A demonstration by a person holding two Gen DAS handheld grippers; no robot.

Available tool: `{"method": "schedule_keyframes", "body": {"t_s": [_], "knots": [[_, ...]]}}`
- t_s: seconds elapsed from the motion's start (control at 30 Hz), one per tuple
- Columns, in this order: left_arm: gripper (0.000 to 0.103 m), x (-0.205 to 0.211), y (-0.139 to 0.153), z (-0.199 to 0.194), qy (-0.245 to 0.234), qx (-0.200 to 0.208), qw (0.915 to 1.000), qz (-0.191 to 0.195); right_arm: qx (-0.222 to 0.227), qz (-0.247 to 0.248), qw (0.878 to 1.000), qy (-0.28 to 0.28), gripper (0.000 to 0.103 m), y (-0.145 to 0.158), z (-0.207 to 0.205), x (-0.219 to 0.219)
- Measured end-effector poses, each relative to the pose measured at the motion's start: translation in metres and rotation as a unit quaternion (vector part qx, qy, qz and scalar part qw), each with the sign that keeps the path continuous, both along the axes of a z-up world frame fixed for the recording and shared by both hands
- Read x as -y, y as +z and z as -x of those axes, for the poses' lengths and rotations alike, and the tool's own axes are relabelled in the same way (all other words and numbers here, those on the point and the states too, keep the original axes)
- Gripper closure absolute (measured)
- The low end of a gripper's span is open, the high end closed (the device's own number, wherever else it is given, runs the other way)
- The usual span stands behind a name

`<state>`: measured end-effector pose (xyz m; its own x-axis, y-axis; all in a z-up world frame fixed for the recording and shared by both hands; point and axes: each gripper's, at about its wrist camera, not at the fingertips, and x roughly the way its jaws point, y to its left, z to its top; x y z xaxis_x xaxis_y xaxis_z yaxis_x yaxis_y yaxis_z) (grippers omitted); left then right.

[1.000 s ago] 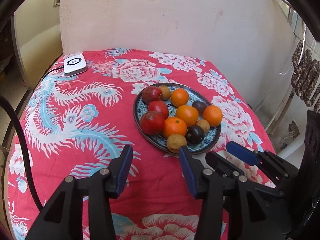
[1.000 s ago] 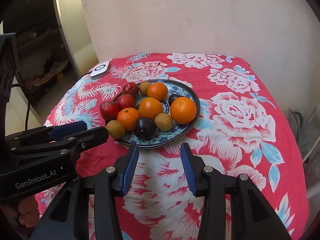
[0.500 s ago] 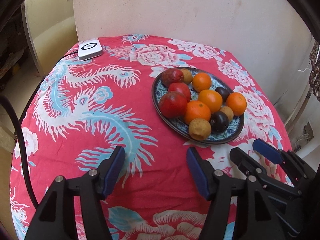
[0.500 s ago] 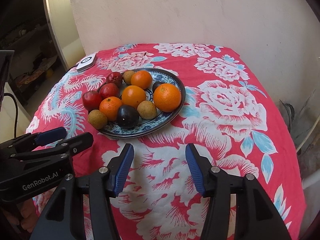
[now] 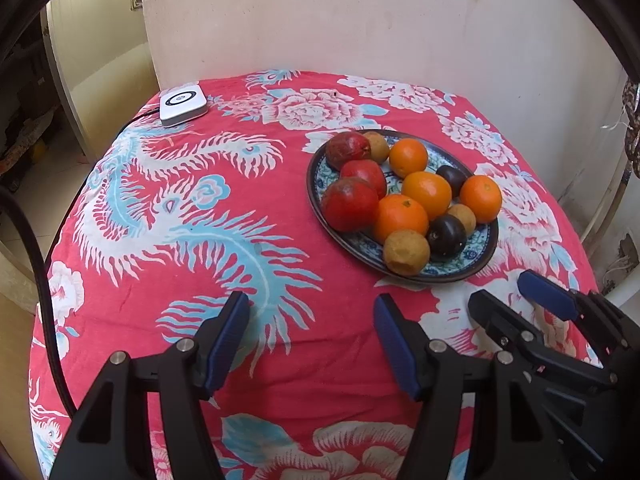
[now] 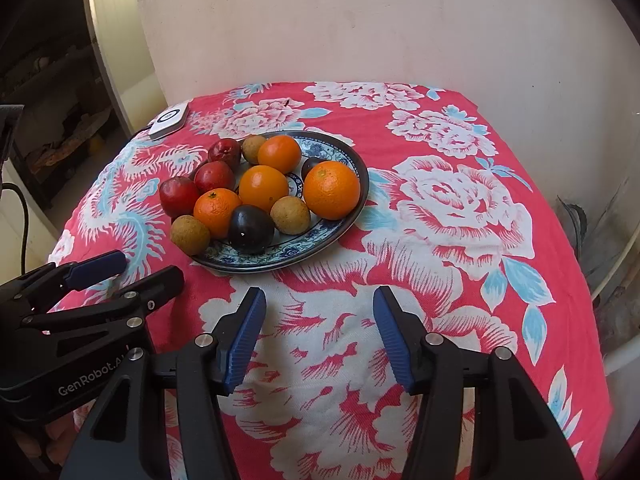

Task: Organize fruits
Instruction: 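Withdraw both open tools away from the plate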

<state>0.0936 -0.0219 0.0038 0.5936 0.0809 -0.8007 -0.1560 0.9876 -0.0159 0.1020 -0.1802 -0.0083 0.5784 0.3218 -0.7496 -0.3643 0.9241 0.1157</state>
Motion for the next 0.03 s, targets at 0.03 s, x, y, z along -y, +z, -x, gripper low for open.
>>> {"method": "schedule_keyframes", "body": {"t_s": [0.03], "knots": [[0.035,0.0002,-0.0002,0.0,0.0,-0.001,1.0,-0.002,0.0,0.0,1.0,0.0,0.045,-0.0001,0.0,-0.0003]]}}
